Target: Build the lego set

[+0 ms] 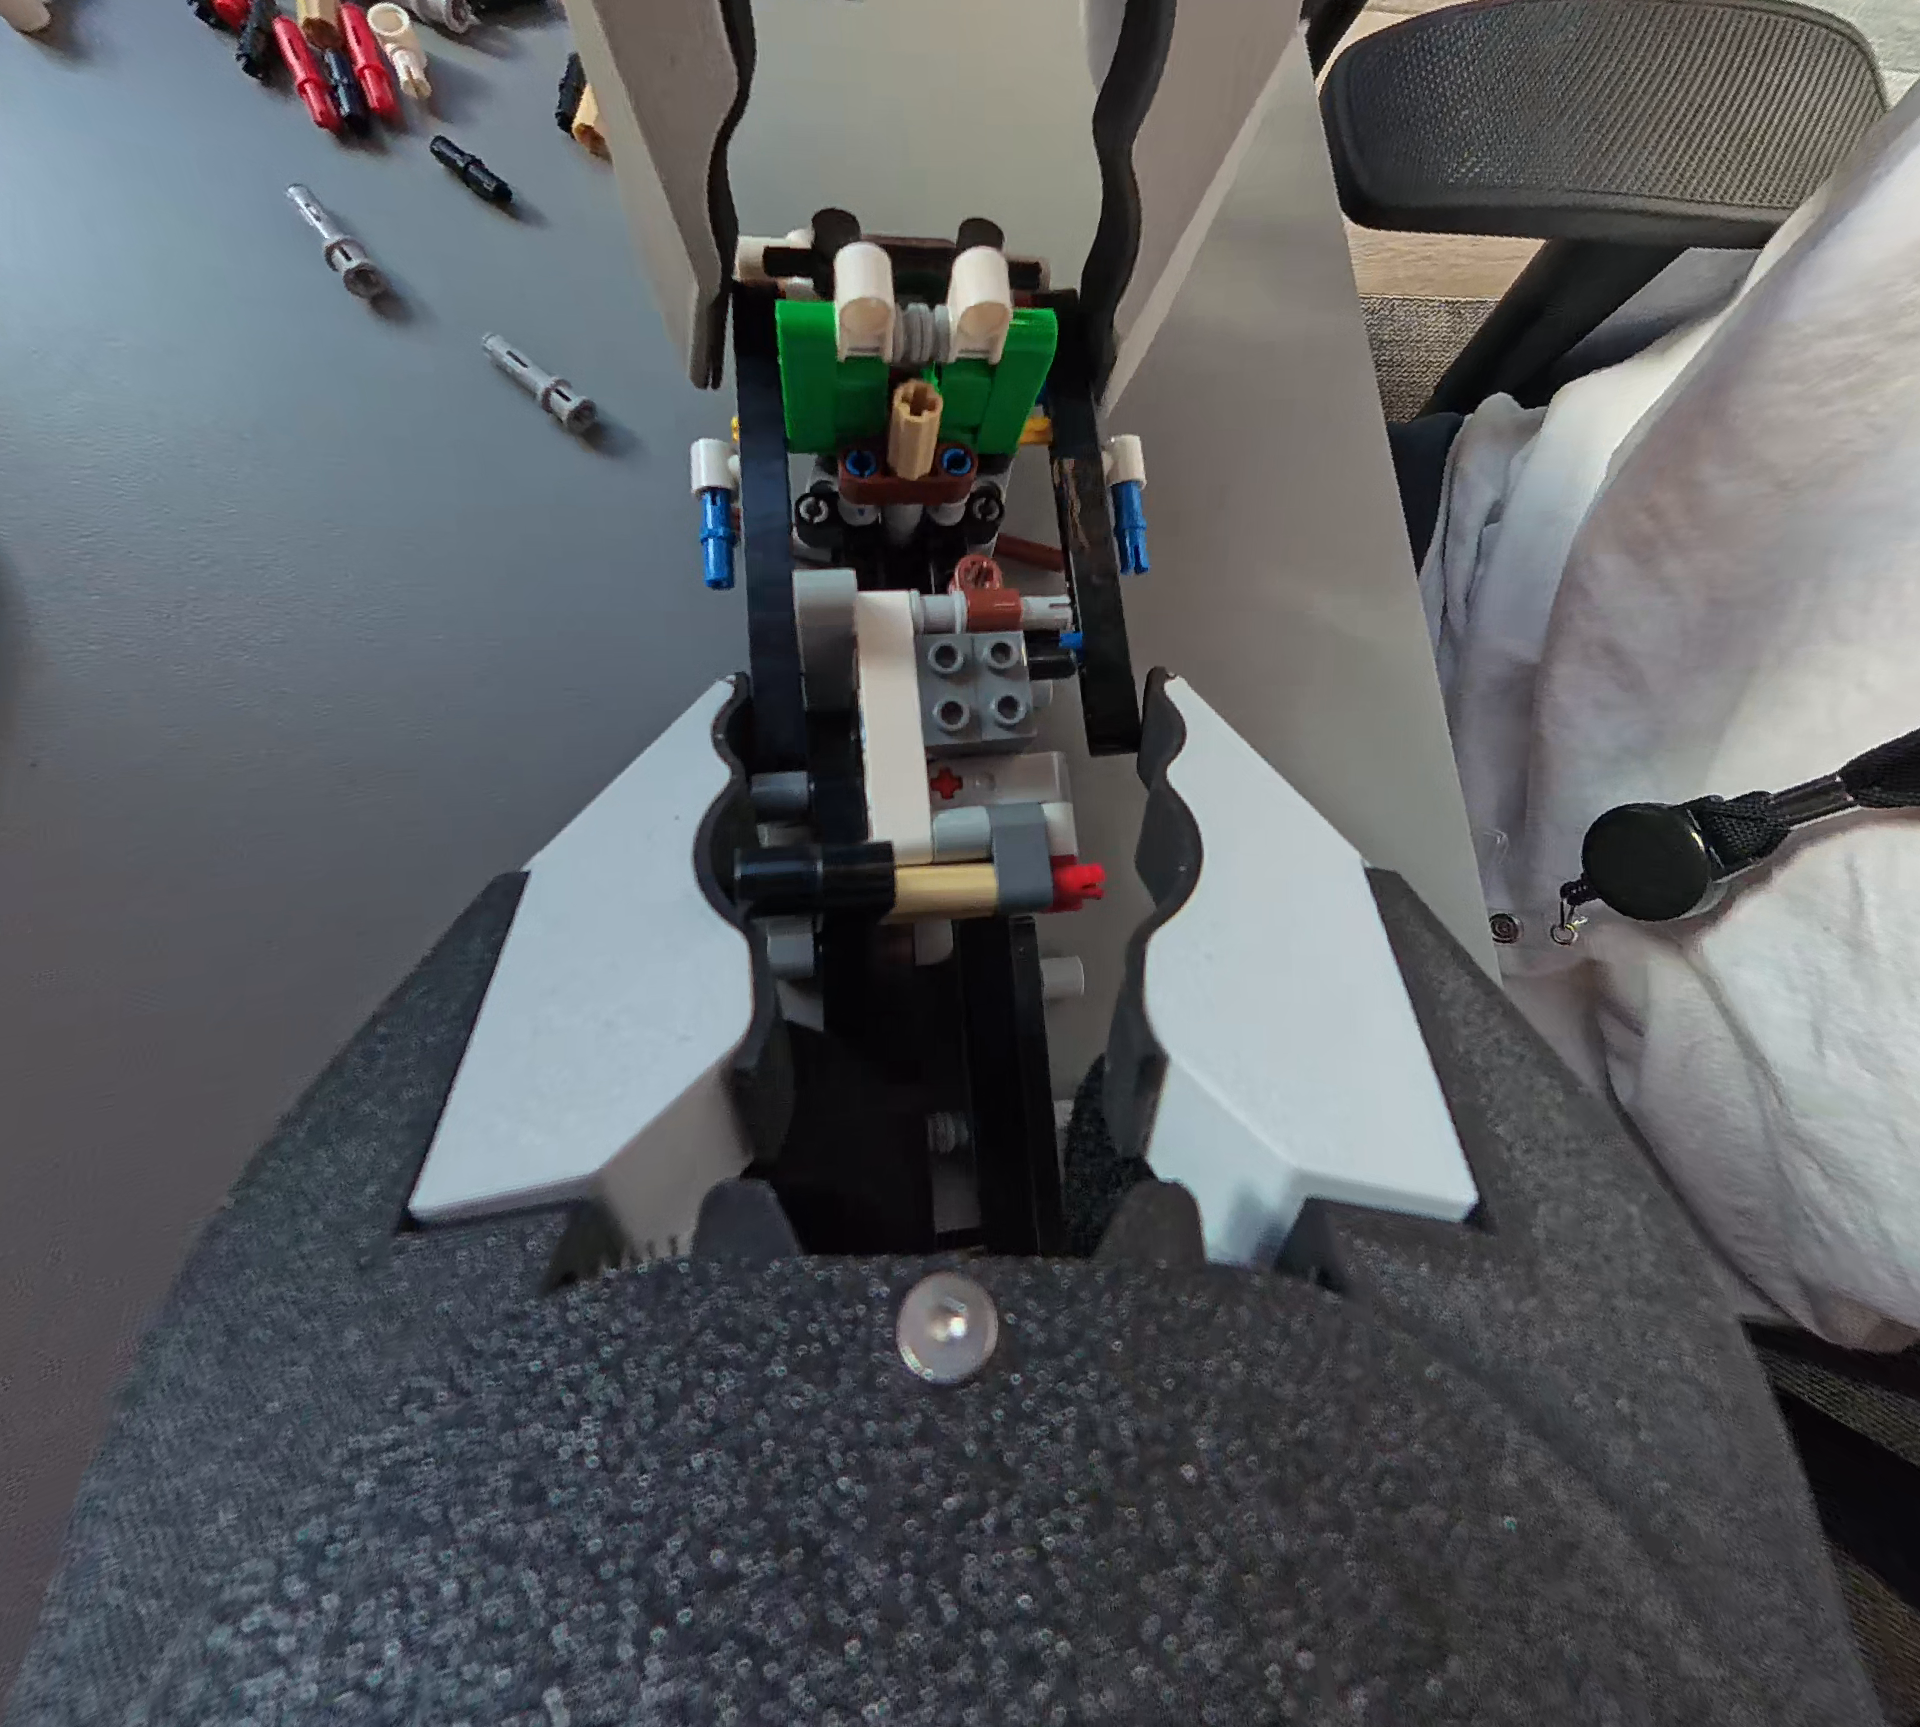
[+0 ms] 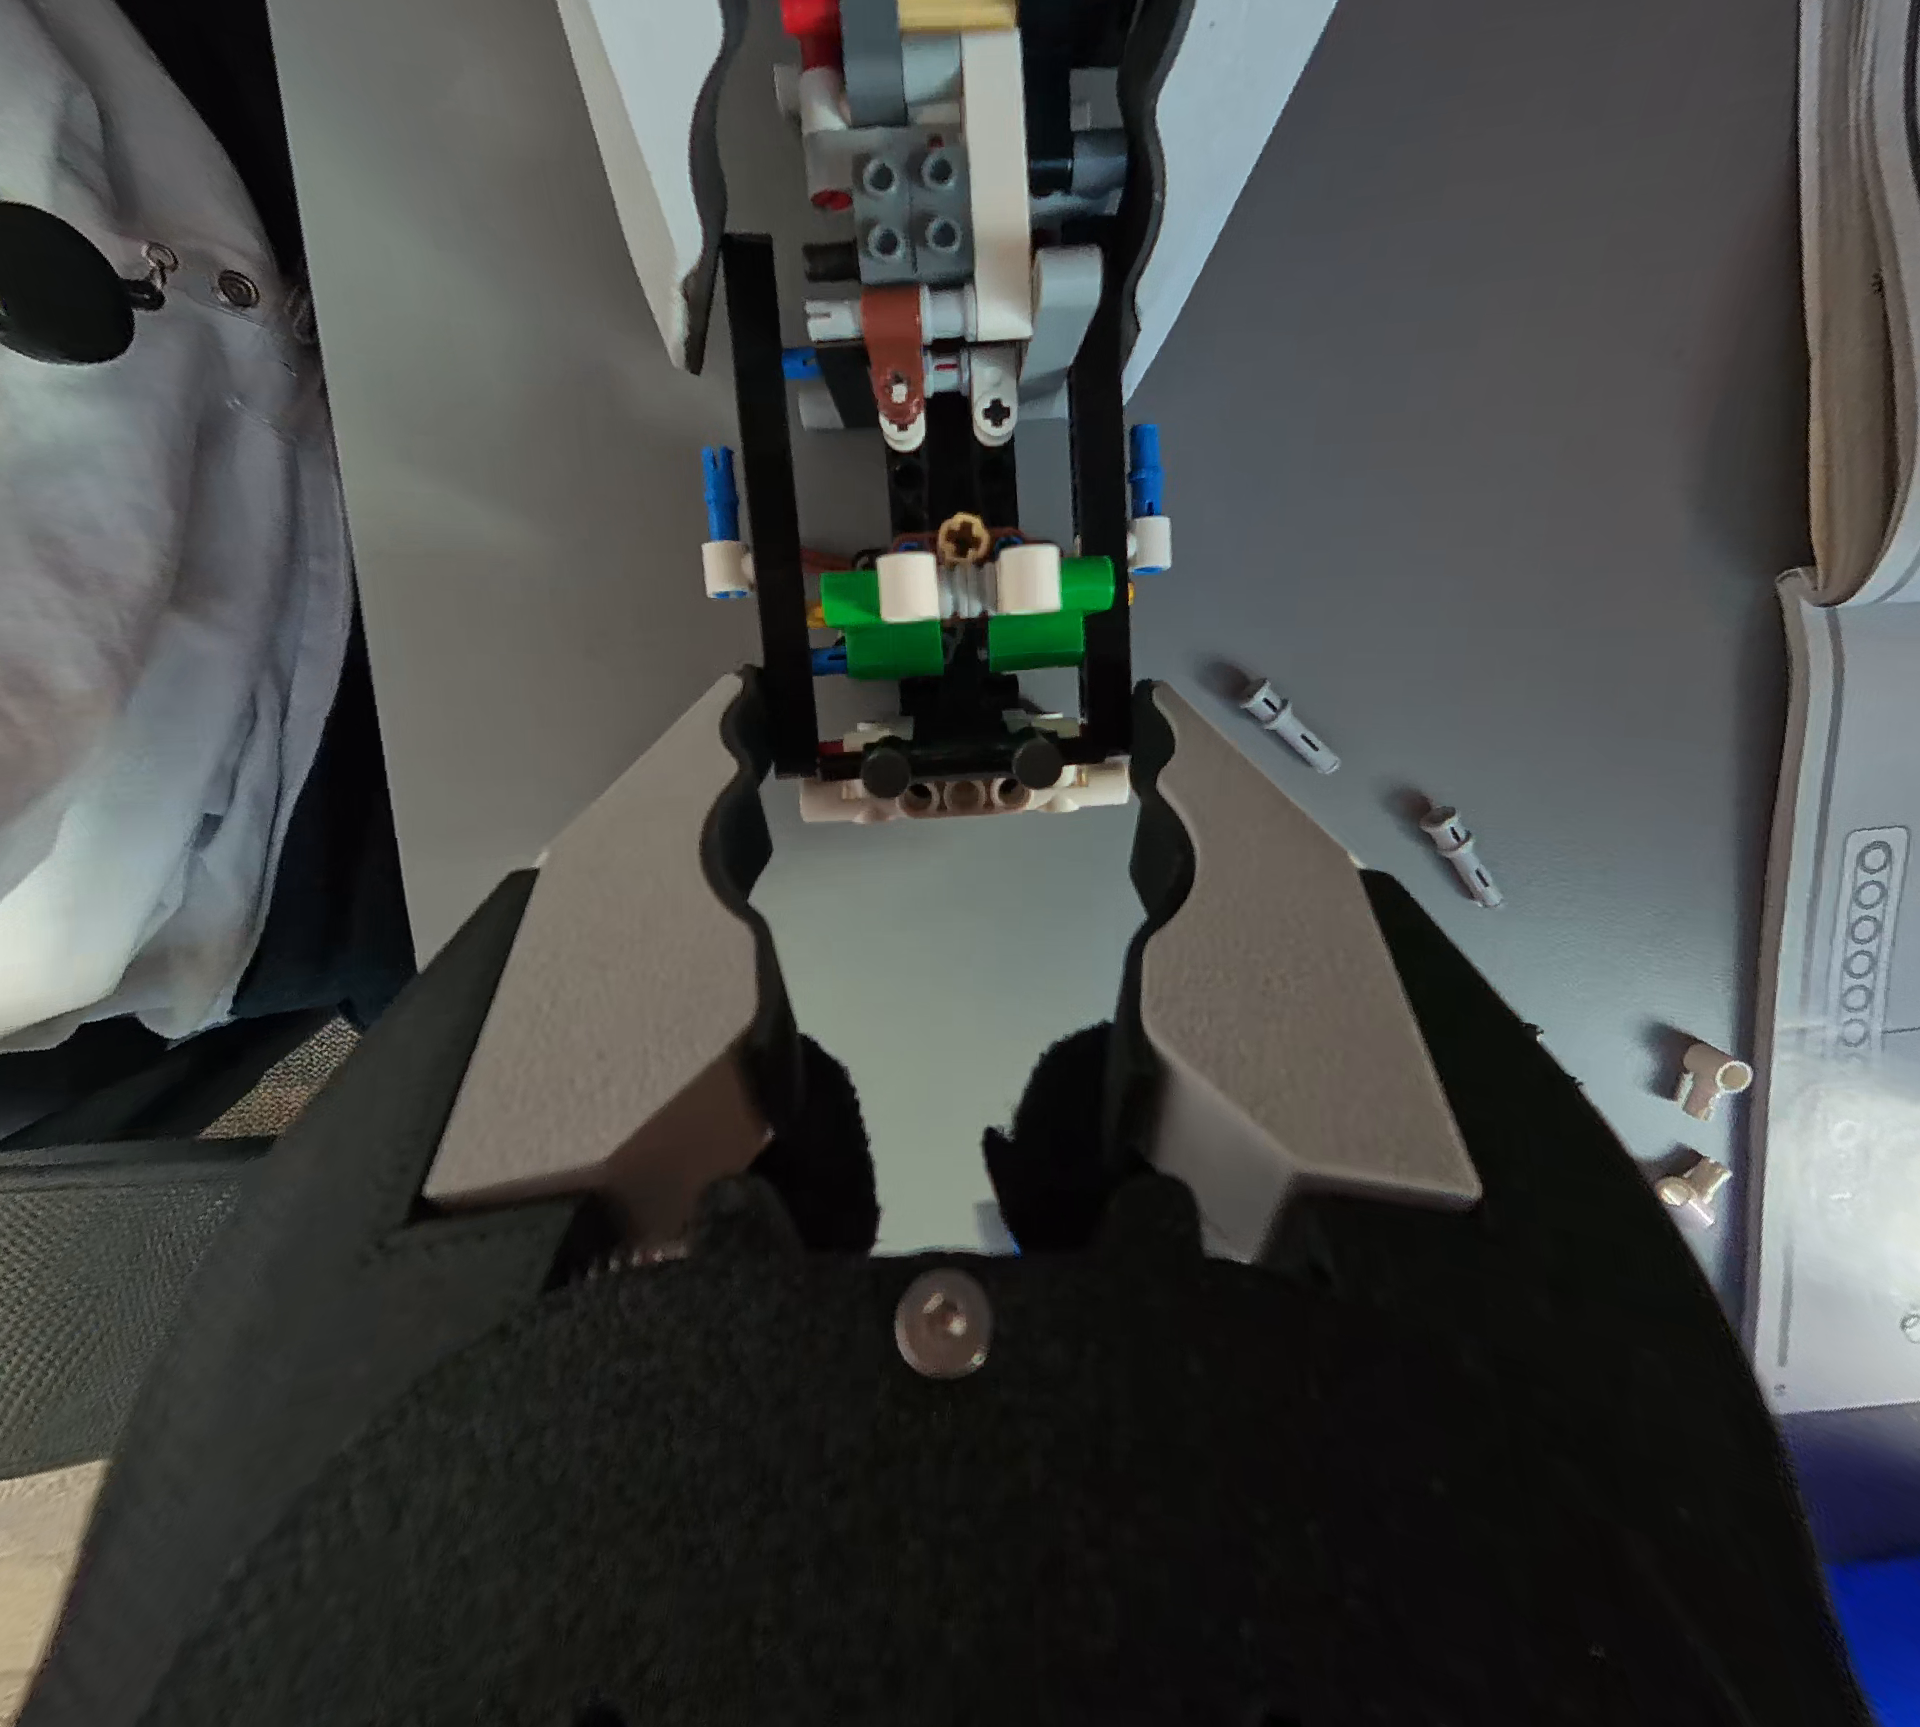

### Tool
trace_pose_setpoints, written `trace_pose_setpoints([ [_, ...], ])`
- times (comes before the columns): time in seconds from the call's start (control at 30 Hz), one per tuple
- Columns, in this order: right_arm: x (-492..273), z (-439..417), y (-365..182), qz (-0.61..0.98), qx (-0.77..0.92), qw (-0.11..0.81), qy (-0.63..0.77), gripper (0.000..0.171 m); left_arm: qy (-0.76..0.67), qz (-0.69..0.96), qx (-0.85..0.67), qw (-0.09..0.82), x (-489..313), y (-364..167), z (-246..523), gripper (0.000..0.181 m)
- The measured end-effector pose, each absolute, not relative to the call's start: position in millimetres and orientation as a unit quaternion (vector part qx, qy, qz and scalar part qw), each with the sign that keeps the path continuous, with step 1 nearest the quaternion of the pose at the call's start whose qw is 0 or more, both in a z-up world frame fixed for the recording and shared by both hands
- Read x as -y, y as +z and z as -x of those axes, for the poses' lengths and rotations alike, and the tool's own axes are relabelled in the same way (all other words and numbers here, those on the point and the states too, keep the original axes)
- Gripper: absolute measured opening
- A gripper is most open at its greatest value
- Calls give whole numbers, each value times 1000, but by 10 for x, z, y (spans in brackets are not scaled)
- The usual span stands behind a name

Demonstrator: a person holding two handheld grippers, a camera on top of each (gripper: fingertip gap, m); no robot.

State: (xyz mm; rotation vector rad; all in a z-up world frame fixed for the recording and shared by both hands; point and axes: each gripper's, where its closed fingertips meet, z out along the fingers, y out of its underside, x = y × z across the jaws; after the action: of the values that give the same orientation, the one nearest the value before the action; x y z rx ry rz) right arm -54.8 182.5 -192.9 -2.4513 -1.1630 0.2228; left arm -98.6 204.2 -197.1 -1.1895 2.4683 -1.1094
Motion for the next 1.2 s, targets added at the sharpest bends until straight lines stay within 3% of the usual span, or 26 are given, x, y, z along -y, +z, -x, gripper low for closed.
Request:
trace_pose_setpoints([
  [0.33, -1788, 527, -1949, 888, 429, 159, 40, 68, -364, 396, -836, 110, -2044, -1974, 978, 69],
  [0.73, -1825, 512, -1956, 881, 442, 161, 54, 61, -362, 403, -833, 112, -2067, -1975, 972, 63],
  [0.87, -1823, 512, -1952, 883, 438, 163, 51, 62, -367, 407, -829, 105, -2070, -1972, 972, 63],
  [0.97, -1771, 524, -1976, 877, 451, 162, 37, 74, -370, 408, -829, 99, -2067, -1972, 979, 63],
  [1.07, -1821, 527, -1987, 884, 434, 168, 40, 63, -369, 406, -830, 98, -2061, -1973, 987, 63],
  [1.2, -1817, 508, -1989, 888, 430, 157, 44, 63, -369, 410, -828, 98, -2057, -1974, 978, 62],
])
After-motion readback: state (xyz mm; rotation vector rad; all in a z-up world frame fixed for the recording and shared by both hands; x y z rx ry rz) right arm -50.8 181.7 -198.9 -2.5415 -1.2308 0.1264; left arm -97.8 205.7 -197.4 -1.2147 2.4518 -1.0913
